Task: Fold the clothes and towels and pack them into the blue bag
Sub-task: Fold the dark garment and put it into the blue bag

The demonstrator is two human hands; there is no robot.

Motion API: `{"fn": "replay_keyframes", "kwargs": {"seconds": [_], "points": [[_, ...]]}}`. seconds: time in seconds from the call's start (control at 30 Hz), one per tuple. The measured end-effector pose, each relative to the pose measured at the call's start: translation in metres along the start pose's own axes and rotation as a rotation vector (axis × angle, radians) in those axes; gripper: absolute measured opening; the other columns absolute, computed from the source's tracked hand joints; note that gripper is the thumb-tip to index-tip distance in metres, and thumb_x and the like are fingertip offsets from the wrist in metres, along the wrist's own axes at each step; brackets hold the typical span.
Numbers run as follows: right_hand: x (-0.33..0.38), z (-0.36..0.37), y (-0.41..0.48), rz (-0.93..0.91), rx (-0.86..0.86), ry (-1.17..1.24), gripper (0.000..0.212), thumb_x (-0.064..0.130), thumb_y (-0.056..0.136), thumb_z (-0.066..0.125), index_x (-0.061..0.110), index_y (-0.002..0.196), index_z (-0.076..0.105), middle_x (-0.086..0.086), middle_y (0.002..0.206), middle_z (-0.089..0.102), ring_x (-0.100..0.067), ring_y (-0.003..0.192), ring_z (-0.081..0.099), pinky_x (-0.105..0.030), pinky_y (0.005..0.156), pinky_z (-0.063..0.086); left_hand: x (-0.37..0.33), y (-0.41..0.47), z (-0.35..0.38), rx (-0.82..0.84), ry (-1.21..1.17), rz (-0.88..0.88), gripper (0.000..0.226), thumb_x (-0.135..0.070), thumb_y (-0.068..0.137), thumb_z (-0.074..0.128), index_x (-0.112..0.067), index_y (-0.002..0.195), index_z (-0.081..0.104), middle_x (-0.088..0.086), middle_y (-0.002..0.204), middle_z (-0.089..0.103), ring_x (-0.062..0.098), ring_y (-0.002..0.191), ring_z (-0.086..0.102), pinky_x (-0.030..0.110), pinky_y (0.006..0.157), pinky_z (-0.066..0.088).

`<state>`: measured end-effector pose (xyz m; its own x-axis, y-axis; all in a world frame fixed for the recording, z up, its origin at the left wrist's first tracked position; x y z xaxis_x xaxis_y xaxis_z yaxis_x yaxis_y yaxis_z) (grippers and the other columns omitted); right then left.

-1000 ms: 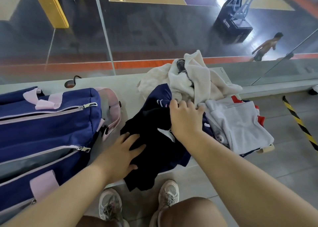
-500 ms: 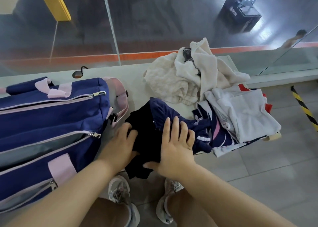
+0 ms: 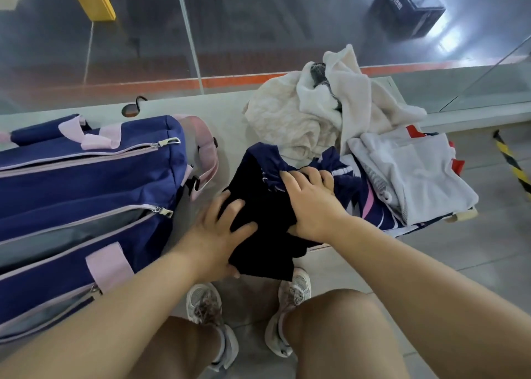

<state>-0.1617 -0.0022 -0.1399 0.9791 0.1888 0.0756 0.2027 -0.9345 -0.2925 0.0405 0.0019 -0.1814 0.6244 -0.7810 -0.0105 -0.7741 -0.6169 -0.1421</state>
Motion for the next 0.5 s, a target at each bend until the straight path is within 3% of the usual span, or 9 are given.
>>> {"fn": "replay_keyframes", "kwargs": {"seconds": [0.07,0.17,0.33,0.4,0.5], "points": [[-0.003,0.001,-0.003,-0.032,0.003,0.006,0.11,0.041,0.065,0.075,0.008,0.148,0.011,-0.007,0.15,0.025,-0.032,0.137,0.015,-0.042,0.109,0.006,-0.007,0.01,0.001,-0.059,-0.001,0.001,0.094,-0.059,0.033,0.08,-0.027,0.114,0.044,0.017,0.122,0.037,0.043,0.12,0.032,0.063,0.086,0.044],[-0.005,0.006,-0.008,-0.064,0.01,-0.008,0.114,0.038,0.064,0.074,0.008,0.149,0.004,-0.01,0.153,0.016,-0.033,0.14,0.007,-0.041,0.11,-0.002,-0.008,0.022,0.003,-0.201,-0.138,0.031,0.064,-0.04,0.053,0.074,-0.025,0.108,0.045,0.016,0.119,0.032,0.043,0.117,0.033,0.061,0.089,0.043],[-0.006,0.011,-0.015,-0.102,0.035,0.052,0.12,0.052,0.066,0.066,0.013,0.149,-0.011,-0.009,0.158,-0.001,-0.031,0.143,-0.011,-0.045,0.112,-0.011,0.0,0.039,-0.003,-0.462,-0.269,-0.025,0.044,-0.026,0.074,0.055,-0.011,0.11,0.036,0.019,0.122,0.031,0.041,0.106,0.042,0.049,0.077,0.053],[-0.003,0.012,-0.016,-0.094,0.058,0.08,0.127,0.069,0.063,0.063,0.014,0.148,-0.015,-0.008,0.158,-0.007,-0.03,0.142,-0.017,-0.046,0.112,-0.014,0.003,0.05,-0.005,-0.466,-0.201,-0.028,0.051,-0.033,0.081,0.051,-0.009,0.121,0.03,0.023,0.133,0.026,0.051,0.118,0.041,0.054,0.086,0.048],[0.004,0.012,-0.018,-0.044,0.098,0.092,0.145,0.086,0.05,0.058,0.011,0.146,-0.02,-0.01,0.157,-0.018,-0.031,0.139,-0.028,-0.048,0.11,-0.02,0.008,0.066,-0.011,-0.329,-0.095,-0.019,0.083,-0.05,0.08,0.049,-0.012,0.142,0.009,0.021,0.15,0.012,0.06,0.131,0.02,0.065,0.1,0.03]]}}
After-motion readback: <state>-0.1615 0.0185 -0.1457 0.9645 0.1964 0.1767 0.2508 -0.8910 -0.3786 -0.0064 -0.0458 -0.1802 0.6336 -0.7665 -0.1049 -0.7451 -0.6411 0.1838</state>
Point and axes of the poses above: each hand's wrist, its own y-axis towards the middle knuckle, its own z-axis out of the palm, x = y × z, the point moved 2 cm from there along y, towards the middle knuckle
